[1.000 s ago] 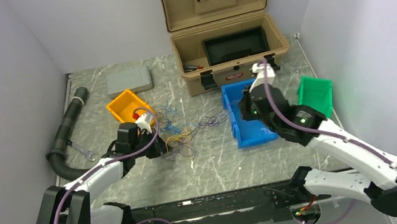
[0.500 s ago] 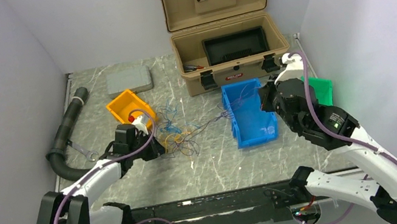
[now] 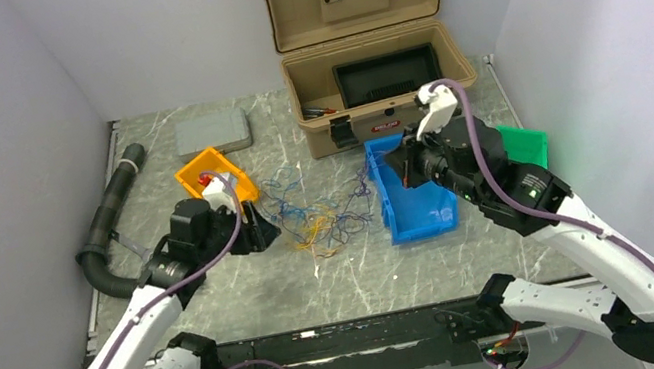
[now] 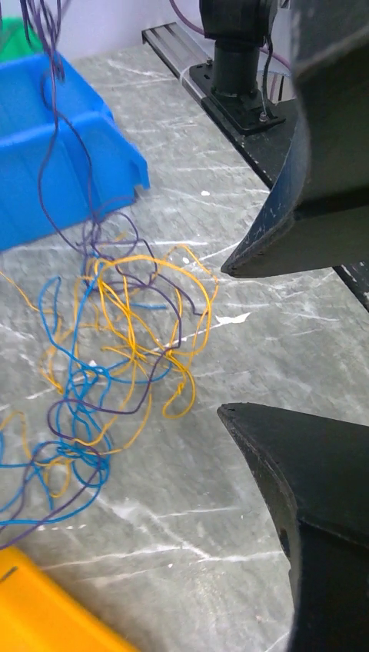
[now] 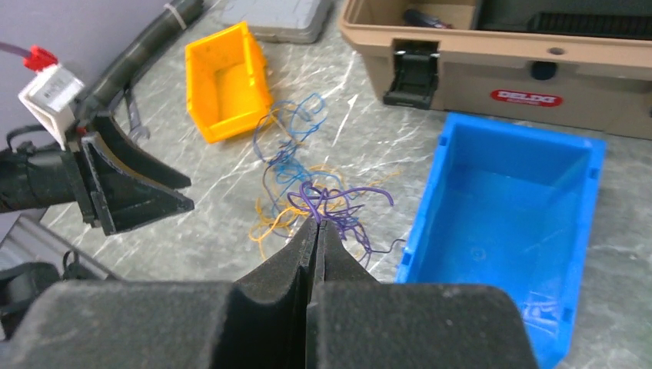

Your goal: Untangle the cables

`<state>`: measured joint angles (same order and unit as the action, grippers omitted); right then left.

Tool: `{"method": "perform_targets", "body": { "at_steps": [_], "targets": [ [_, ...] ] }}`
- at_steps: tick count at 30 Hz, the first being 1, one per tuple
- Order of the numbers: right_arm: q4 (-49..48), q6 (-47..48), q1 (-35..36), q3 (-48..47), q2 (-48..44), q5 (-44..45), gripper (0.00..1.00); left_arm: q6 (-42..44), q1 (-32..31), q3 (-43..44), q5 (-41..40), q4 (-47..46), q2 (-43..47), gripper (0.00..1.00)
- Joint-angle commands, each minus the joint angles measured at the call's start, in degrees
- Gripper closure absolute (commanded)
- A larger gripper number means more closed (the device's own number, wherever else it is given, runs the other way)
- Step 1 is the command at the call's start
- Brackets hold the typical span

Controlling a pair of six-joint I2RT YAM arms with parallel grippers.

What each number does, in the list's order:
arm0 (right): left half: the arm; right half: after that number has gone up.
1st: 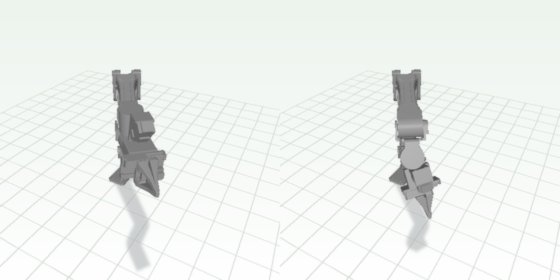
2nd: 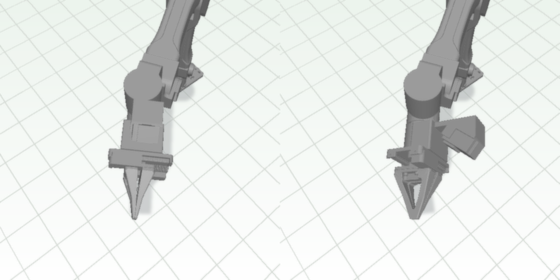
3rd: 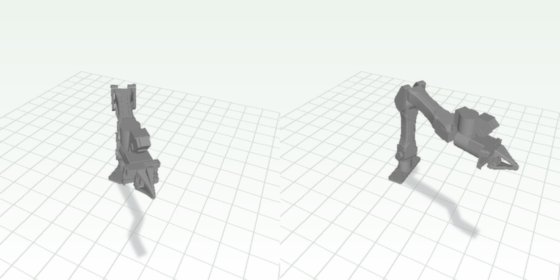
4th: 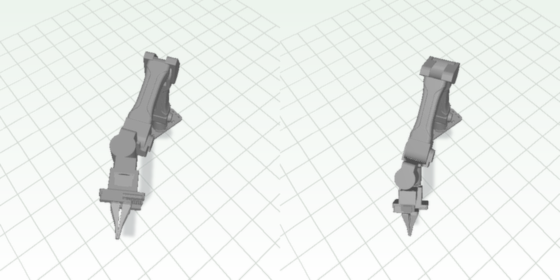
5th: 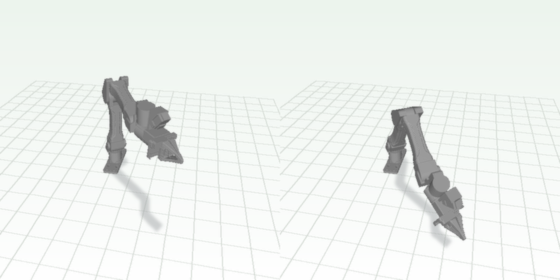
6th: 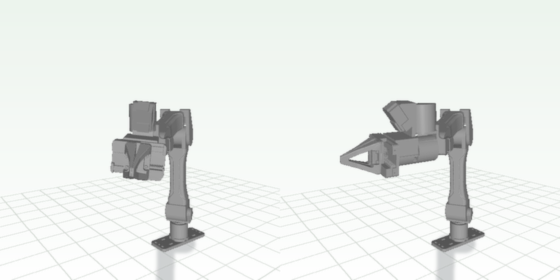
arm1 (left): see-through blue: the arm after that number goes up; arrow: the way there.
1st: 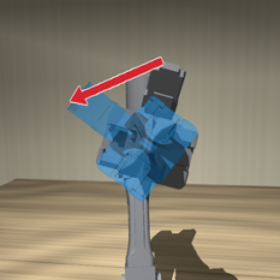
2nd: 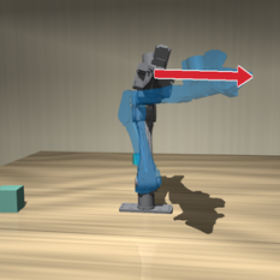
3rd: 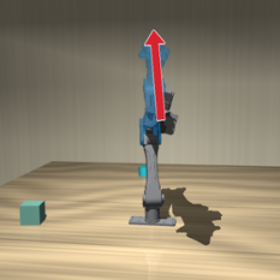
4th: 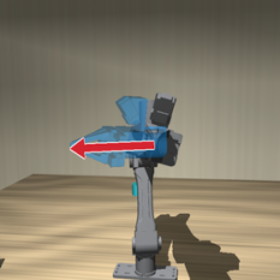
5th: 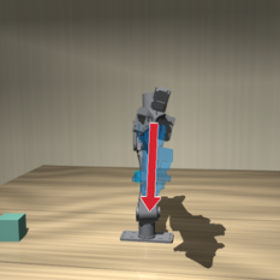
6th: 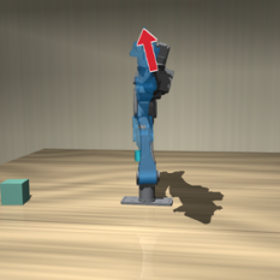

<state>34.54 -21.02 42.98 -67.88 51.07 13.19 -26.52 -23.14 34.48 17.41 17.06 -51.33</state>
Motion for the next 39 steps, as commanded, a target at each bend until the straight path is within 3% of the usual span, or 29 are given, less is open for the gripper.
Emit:
{"method": "perform_targets", "body": {
  "at_steps": [1, 13, 21, 35, 38, 39],
  "targets": [
    [-4.19, 1.9, -0.14, -2.52, 1.22, -7.15, 1.0, 2.94, -1.86, 0.64, -0.64, -2.37, 4.93, 0.36],
    [-3.9, -1.52, -0.16, -5.95, 1.88, -8.72, 1.0, 9.99, -13.17, 2.82, 0.12, -27.3, -6.04, 0.29],
    [-4.66, -3.53, -0.09, -6.9, 1.94, -9.61, 1.0, 16.1, -17.71, 5.84, -2.83, -37.78, -13.63, 0.26],
    [-6.15, -5.32, -0.09, -7.35, 2.25, -10.52, 1.0, 19.06, -22.76, 12.04, -1.28, -41.96, -24.02, 0.3],
    [-6.03, -5.64, -0.08, -7.53, 2.2, -10.32, 1.0, 18.68, -22.84, 13.98, -1.37, -42.22, -26.69, 0.35],
    [-5.99, -5.82, -0.08, -7.47, 2.19, -10.17, 1.0, 18.62, -22.88, 14.64, -1.51, -42.11, -27.86, 0.41]
  ]
}}
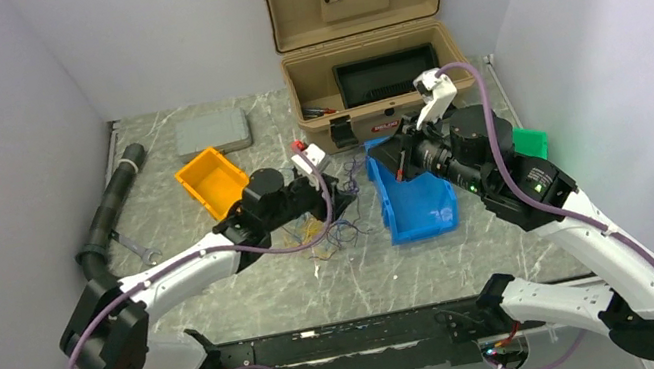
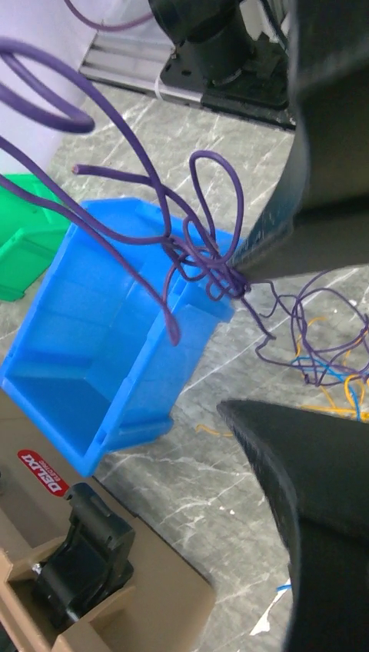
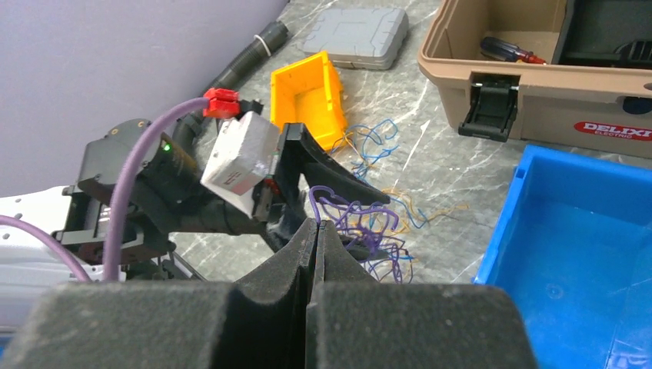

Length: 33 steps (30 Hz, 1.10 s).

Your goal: Untangle the cables

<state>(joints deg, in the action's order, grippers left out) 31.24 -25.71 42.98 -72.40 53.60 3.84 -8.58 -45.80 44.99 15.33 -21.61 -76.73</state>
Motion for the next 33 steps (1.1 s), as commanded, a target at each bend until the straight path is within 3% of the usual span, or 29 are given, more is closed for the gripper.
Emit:
{"method": "perform_targets", "body": {
  "at_steps": [1, 4, 5, 14, 19, 25, 30, 33],
  "targets": [
    [-2.68, -1.29, -0.09, -2.8, -0.52, -0.49, 1.0, 0.41, -0.24, 4.74, 0.57, -3.37, -3.14, 0.49],
    [-1.94, -2.55, -0.05, -2.09, -1.8, 3.54, 1.0, -0.42, -0.21, 4.3, 1.91, -5.72, -3.53, 0.93],
    [-1.45, -3.11, -0.13, -1.8, -3.03, 6.18, 1.0, -0.92, -0.25, 3.52, 1.6, -6.94, -3.01, 1.0],
    [6.63, -7.09, -0.09, 1.59, -12.8, 33.42, 1.0, -5.62, 2.59, -8.23, -4.38, -2.39, 6.1, 1.0],
    [8.68, -6.2, -0.09, 2.73, -16.69, 42.16, 1.0, -10.89, 8.18, -16.79, -3.38, 2.46, 13.25, 1.0],
    [8.03, -4.61, -0.14, 3.23, -17.21, 41.53, 1.0, -14.89, 11.52, -17.38, -14.6, 17.24, 19.79, 1.0],
    [5.91, -2.77, -0.15, 3.58, -14.59, 32.98, 1.0, -16.07, 13.79, -15.94, -18.22, 23.82, 25.12, 1.0],
    [8.31, -4.85, -0.16, 2.68, -13.74, 36.95, 1.0, -17.93, 14.67, -12.24, -26.68, 32.59, 26.67, 1.0]
  ]
}}
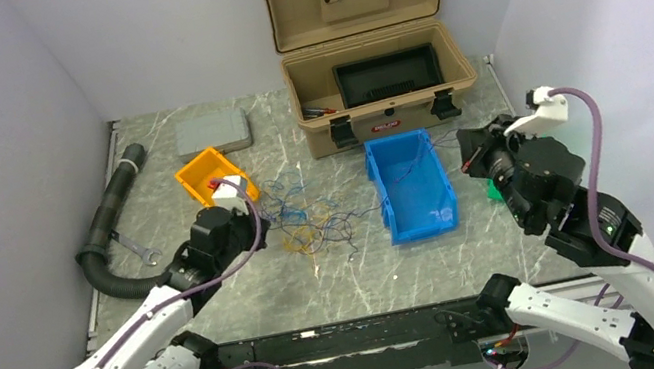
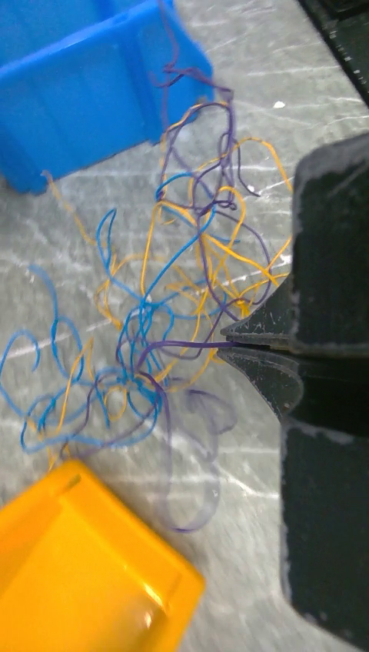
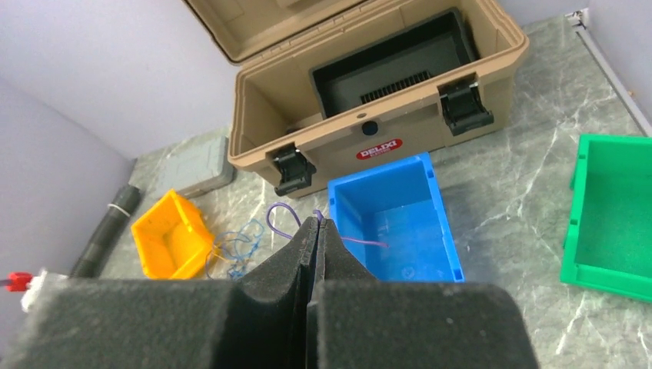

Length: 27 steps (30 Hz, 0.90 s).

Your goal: Untangle the cables

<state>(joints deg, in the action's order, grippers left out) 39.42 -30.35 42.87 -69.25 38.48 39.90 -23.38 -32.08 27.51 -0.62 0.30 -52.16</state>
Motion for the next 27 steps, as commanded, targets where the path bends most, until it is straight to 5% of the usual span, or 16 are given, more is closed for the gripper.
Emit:
{"method": "perform_targets", "body": {
  "at_steps": [1, 6, 11, 17, 23, 25, 27],
  "targets": [
    [1.62, -1.6, 0.01, -0.91, 1.42, 4.02, 1.0, -3.91, 1.61, 6.36, -13.18, 14.14, 2.65, 1.0],
    [18.4, -20.65, -0.03, -4.37, 0.37, 27.03, 1.0, -9.4, 7.07, 9.45, -24.4, 24.62, 7.31, 1.0],
    [17.43, -17.47, 0.01, -3.06, -1.77, 29.93, 1.0, -14.61, 12.08, 10.83, -28.8, 31.42, 11.05, 1.0],
    [7.6, -7.92, 0.0, 1.64, -3.19, 20.02, 1.0, -13.13, 12.39, 10.65, -25.03, 30.1, 11.4, 1.0],
    [-4.43, 2.82, 0.02, 5.77, -3.35, -2.51, 1.0, -5.38, 12.42, 9.18, -9.56, 23.21, 11.12, 0.99],
    [-6.41, 4.63, 0.03, 6.03, -1.97, -9.65, 1.0, -2.63, 12.4, 9.37, -3.9, 22.23, 10.23, 0.78],
    [-8.5, 5.56, 0.02, 5.62, -0.36, -15.85, 1.0, -0.46, 12.23, 9.91, -0.1, 21.55, 9.73, 0.36]
  ]
}}
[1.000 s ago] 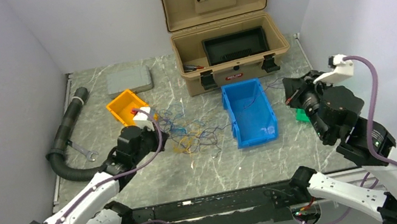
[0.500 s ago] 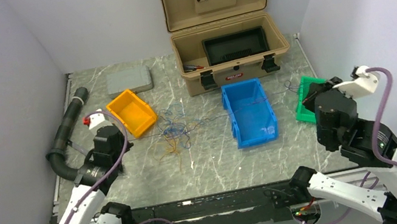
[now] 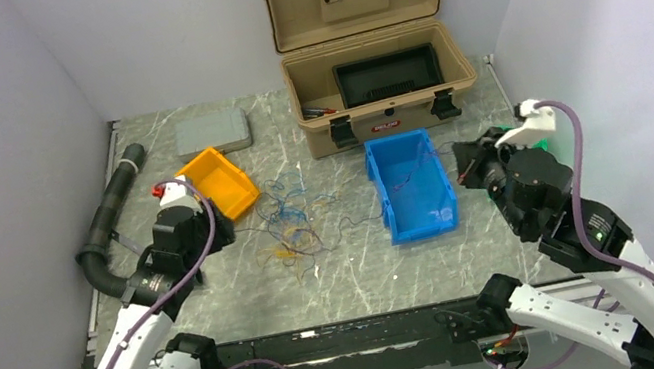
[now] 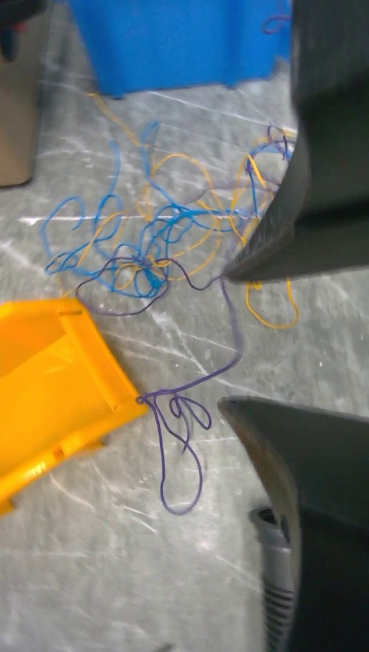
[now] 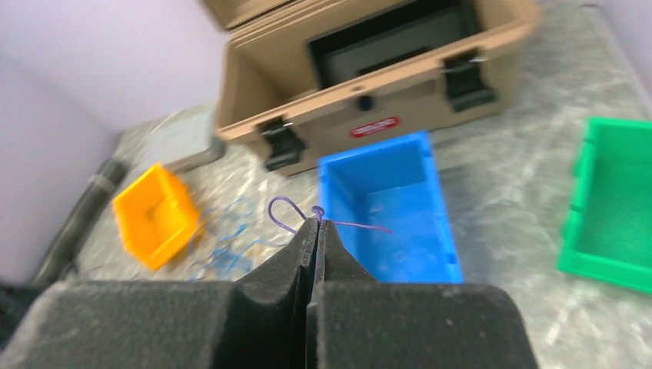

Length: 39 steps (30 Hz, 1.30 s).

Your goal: Untangle the cables

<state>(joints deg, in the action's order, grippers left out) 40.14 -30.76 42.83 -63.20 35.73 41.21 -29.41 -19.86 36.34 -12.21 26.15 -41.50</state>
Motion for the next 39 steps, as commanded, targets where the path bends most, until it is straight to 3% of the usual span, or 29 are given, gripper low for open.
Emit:
{"method": "perform_targets", "body": {
  "at_steps": [1, 4, 9, 19, 26, 33, 36, 39],
  "targets": [
    [-10.16, 6.1, 0.03, -0.96, 3.23, -19.14, 1.0, 5.85, -0.47, 1.1, 12.79, -4.65, -0.66, 0.27],
    [-13.23, 7.07, 0.06, -3.89, 6.19, -25.5, 1.0, 6.84, -2.4, 0.76, 15.12, -7.6, 0.32, 0.1],
    [-17.51, 6.3, 0.04, -11.23, 11.32, -31.14, 1.0, 6.82, -6.38, 1.81, 21.29, -14.98, -2.14, 0.01],
    [-22.38, 2.47, 0.02, -20.47, 18.76, -35.61, 1.0, 8.58, -18.48, 3.15, 33.77, -43.36, -13.54, 0.01],
    [-25.08, 0.69, 0.06, -23.25, 20.28, -34.06, 1.0, 3.05, -22.47, 6.01, 38.64, -53.34, -25.52, 0.04],
    [-25.19, 0.91, 0.05, -25.27, 21.01, -29.46, 1.0, -2.86, -26.68, -0.38, 39.02, -65.22, -31.24, 0.12],
    [-25.24, 1.26, 0.05, -25.5, 20.89, -27.89, 1.0, -4.27, -27.28, -1.6, 38.67, -65.23, -33.39, 0.4],
    [-25.11, 1.98, 0.07, -24.77, 20.05, -26.0, 1.0, -4.04, -27.36, -2.02, 37.39, -61.86, -33.69, 0.91]
  ]
}}
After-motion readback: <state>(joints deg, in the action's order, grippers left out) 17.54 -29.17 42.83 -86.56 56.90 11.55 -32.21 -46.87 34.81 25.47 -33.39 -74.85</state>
